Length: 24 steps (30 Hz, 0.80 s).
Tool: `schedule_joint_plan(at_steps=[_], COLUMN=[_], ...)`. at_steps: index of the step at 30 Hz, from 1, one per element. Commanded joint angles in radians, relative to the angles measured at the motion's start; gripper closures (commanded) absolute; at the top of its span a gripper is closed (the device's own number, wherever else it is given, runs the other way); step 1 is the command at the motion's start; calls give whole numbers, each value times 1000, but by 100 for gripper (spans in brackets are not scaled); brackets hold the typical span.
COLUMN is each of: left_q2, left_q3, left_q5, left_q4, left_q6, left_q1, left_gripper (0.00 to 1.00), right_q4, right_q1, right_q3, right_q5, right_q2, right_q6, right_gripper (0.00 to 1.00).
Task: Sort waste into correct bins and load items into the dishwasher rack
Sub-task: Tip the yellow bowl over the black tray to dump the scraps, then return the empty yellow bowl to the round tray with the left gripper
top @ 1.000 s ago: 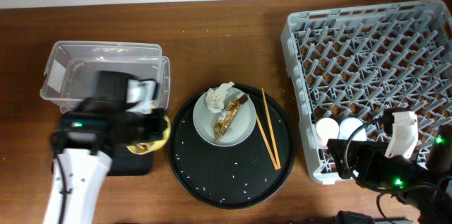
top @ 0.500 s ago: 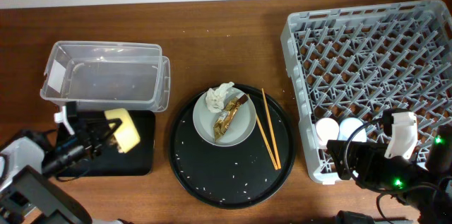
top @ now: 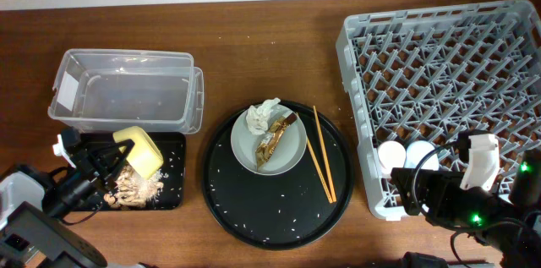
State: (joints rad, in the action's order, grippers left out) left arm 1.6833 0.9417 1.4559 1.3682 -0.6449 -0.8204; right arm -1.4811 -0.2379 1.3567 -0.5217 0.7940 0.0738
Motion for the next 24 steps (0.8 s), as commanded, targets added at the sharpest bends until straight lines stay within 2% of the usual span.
schedule_joint_plan(at_steps=[1, 2, 6, 8, 10, 11, 16, 17, 19, 21, 22, 24], left_q2=[3, 0, -1, -3, -13, -36, -210, -257, -347, -432, -480, -584], left_q3=[0, 0, 0, 0, 0, 0, 27, 43, 69, 73, 73, 73], left_q5=[48, 56, 30, 20, -69, -92, -91, -95, -145, -425, -554, -711], left_q4=[95, 136, 190, 215, 278, 321, 319, 312, 198, -72, -144, -223], left_q6=[-94, -195, -244, -348, -396, -478, -420, -358, -108, 389, 517, 648], left_q1=[9, 11, 14, 18, 57, 101, 275, 317, 380, 439, 491, 661], left_gripper=[100, 100, 100, 100, 100, 100, 100, 100, 100, 100, 100, 100], right_q4=[3, 3, 3, 3, 3, 3, 3, 3, 4, 7, 8, 8], right_q1=[-4, -4, -4, -4, -4, -4, -4, -4, -4, -4, -4, -4], right_q3=[1, 1, 1, 1, 1, 1, 1, 1, 1, 1, 1, 1], right_q5=[2, 2, 2, 2, 2, 2, 2, 2, 2, -1, -6, -6], right_q2=[1, 1, 1, 1, 1, 1, 1, 1, 1, 1, 1, 1], right_q6=[-7, -7, -7, -7, -7, -7, -7, -7, -6, 7, 12, 12], right_gripper=[13, 13, 12, 12, 12, 12, 12, 12, 11, 12, 11, 11])
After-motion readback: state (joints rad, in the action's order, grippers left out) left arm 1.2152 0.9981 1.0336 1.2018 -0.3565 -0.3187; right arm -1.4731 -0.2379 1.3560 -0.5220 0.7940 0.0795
